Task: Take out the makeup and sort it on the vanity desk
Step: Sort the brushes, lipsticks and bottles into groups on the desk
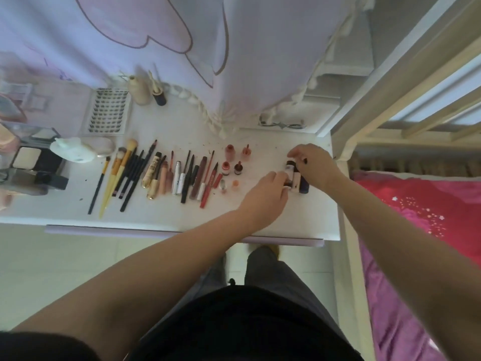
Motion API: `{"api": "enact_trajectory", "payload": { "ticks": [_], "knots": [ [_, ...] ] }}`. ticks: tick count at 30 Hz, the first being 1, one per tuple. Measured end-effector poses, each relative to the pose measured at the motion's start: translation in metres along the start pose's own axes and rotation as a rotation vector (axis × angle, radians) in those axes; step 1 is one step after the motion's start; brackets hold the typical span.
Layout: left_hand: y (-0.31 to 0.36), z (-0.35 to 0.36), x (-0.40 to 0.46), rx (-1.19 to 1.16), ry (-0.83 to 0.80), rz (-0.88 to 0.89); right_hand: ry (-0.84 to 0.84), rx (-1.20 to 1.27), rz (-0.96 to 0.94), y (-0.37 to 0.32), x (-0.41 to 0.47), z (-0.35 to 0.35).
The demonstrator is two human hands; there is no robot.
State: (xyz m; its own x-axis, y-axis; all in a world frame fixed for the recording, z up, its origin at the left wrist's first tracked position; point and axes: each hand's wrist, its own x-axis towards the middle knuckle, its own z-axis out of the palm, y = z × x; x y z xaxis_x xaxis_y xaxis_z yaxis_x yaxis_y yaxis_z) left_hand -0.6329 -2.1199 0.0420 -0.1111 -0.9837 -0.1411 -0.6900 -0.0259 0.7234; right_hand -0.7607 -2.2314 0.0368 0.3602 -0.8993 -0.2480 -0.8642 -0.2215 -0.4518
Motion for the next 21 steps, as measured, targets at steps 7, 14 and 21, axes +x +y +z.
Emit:
{"api": "enact_trajectory", "payload": {
  "ticks": [7,14,21],
  "knots": [
    [-0.002,0.042,0.069,0.296,-0.007,-0.387,-0.276,-0.406,-0.249,0.024,0.050,-0.003],
    [-0.006,0.045,0.073,0.285,0.135,-0.476,-0.358,-0.354,-0.384,0.030,0.066,-0.004],
    [-0.005,0.019,0.047,0.241,0.288,-0.293,-0.537,0.223,-0.173,0.009,0.051,-0.028]
  ]
}}
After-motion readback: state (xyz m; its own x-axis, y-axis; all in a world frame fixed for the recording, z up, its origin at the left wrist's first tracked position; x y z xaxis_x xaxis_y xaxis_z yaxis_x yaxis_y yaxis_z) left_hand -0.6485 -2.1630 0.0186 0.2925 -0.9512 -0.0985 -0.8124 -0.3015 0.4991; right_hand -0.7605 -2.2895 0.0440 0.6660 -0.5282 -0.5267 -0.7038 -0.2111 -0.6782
